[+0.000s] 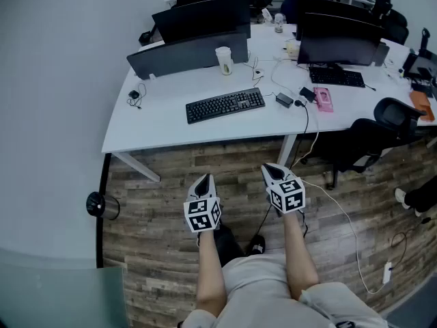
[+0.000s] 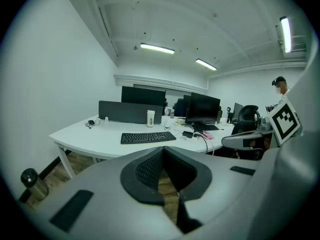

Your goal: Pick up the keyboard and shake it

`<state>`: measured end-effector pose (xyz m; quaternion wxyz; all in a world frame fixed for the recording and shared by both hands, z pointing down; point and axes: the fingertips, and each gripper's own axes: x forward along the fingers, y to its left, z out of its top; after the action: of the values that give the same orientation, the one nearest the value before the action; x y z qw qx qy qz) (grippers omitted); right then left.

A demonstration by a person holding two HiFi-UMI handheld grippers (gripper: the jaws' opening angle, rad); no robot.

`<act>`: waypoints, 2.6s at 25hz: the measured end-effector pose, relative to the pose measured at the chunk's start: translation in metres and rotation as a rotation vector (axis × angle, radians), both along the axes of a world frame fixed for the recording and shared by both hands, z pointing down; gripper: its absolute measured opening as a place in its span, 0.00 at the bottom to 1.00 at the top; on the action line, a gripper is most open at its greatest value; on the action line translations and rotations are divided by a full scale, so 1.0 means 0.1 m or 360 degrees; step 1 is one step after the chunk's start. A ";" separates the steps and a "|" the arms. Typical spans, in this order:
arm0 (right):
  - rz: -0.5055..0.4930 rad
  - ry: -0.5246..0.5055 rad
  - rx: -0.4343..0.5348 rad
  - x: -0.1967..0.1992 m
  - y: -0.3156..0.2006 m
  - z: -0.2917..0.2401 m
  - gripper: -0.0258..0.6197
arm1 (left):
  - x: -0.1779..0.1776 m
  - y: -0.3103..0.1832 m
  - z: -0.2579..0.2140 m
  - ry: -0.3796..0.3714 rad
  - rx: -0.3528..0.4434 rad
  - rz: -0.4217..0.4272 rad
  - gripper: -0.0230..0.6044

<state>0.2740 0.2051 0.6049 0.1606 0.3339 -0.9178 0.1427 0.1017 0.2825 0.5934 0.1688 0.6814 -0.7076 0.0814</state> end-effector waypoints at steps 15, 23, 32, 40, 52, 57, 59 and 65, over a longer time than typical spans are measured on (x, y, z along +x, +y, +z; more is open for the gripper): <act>0.0087 -0.0065 -0.0083 -0.13 -0.20 0.06 0.10 | -0.31 -0.25 0.06 0.0051 -0.0025 0.0008 0.06; 0.0300 -0.0080 -0.0147 -0.07 -0.69 0.03 0.10 | -0.64 -0.80 -0.12 0.0078 0.0003 0.0104 0.06; 0.0547 -0.0110 -0.0145 -0.23 -1.32 -0.05 0.10 | -1.34 -1.50 -0.30 0.0113 0.0073 0.0156 0.06; 0.0652 -0.0114 -0.0176 -0.65 -1.67 -0.05 0.10 | -1.96 -1.94 -0.18 0.0160 0.0033 0.0181 0.06; 0.0925 -0.0141 -0.0170 -0.75 -1.77 -0.06 0.10 | -2.51 -2.36 0.04 0.0143 -0.0076 0.0292 0.06; 0.0990 -0.0111 -0.0119 -0.58 -1.79 -0.20 0.10 | -2.52 -2.45 -0.07 0.0208 -0.0030 0.0312 0.06; 0.0998 -0.0097 -0.0116 -0.57 -1.75 -0.22 0.10 | -2.53 -2.42 -0.02 0.0222 -0.0045 0.0314 0.06; 0.0933 -0.0084 -0.0091 -0.69 -1.96 -0.16 0.10 | -2.56 -2.54 0.09 0.0316 -0.0061 0.0283 0.06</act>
<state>0.2047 0.0095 0.5892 0.0979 0.5762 -0.7818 0.2174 -0.1547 0.0288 0.6022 0.2431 0.7427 -0.6225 0.0418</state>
